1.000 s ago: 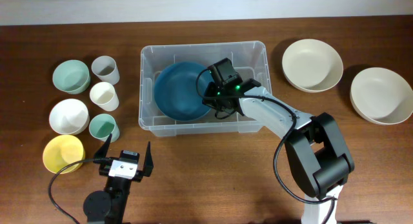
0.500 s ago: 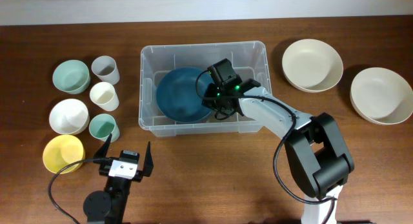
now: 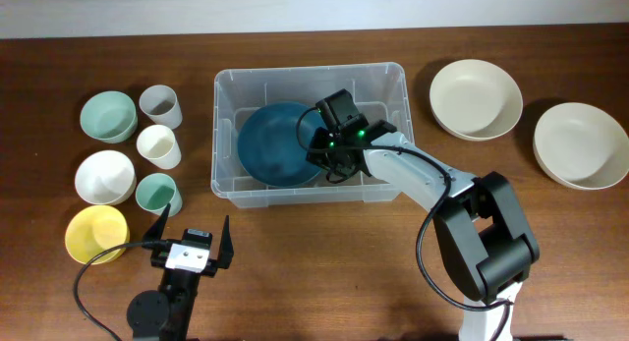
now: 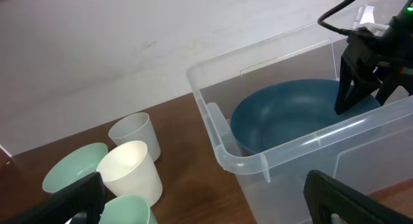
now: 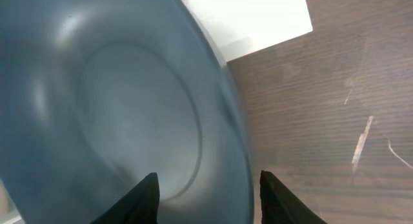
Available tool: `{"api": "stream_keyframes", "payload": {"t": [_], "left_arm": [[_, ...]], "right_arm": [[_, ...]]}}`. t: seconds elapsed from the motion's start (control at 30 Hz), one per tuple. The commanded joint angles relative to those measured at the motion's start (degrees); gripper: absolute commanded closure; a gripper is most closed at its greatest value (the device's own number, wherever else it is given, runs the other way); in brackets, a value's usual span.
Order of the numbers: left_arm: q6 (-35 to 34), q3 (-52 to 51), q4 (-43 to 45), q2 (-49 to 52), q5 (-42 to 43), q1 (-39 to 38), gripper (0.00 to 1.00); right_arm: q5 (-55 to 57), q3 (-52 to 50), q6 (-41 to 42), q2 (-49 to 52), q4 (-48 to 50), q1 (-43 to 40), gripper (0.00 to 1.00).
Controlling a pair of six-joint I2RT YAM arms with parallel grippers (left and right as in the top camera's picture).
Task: Pack container
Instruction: 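Lower the blue bowl into the bin and open the right gripper, then move the right gripper to the front-right cream bowl and grasp its rim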
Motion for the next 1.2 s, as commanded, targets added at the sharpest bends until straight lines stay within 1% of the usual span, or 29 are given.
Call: {"api": "stream_keyframes", "payload": {"t": [0.0,0.2,0.33,0.43,0.53,0.63,0.67,0.77,0.83,0.93,1.17], "left_arm": [[0.3,-0.2,-0.1,-0.3,0.4,0.3,0.0],[0.3,-0.2,-0.1,-0.3,0.4,0.3,0.0],[0.3,-0.2,-0.1,-0.3,0.4,0.3,0.0],[0.3,-0.2,-0.1,-0.3,0.4,0.3,0.0],[0.3,-0.2,-0.1,-0.3,0.4,0.3,0.0],[0.3,-0.2,-0.1,-0.3,0.4,0.3,0.0],[0.3,-0.2,-0.1,-0.3,0.4,0.3,0.0],[0.3,-0.2,-0.1,-0.3,0.4,0.3,0.0],[0.3,-0.2,-0.1,-0.3,0.4,0.3,0.0],[0.3,-0.2,-0.1,-0.3,0.4,0.3,0.0],[0.3,-0.2,-0.1,-0.3,0.4,0.3,0.0]], "right_arm": [[-0.4,1.2,-1.3,-0.8,0.0,0.6,0.54],[1.8,3.0,-4.7,-4.0,-1.0,0.5,0.5],[3.8,4.7,-6.7,-6.5,-2.8,0.4,0.44],[7.9,8.9,-9.3,-9.0,-8.7,-0.9,0.36],[12.5,13.8,-10.4,-11.6,-16.3,-4.3,0.27],[14.0,19.2,-10.4,-14.3,-23.7,-10.8,0.2],[13.9,20.9,-10.4,-15.1,-25.9,-13.7,0.16],[13.2,23.9,-10.3,-16.9,-29.8,-22.4,0.1],[11.9,24.0,-10.3,-17.7,-30.3,-28.3,0.01],[8.9,23.9,-10.3,-17.2,-31.5,-37.2,0.01],[7.9,23.1,-9.6,-13.4,-37.4,-53.7,0.01]]}}
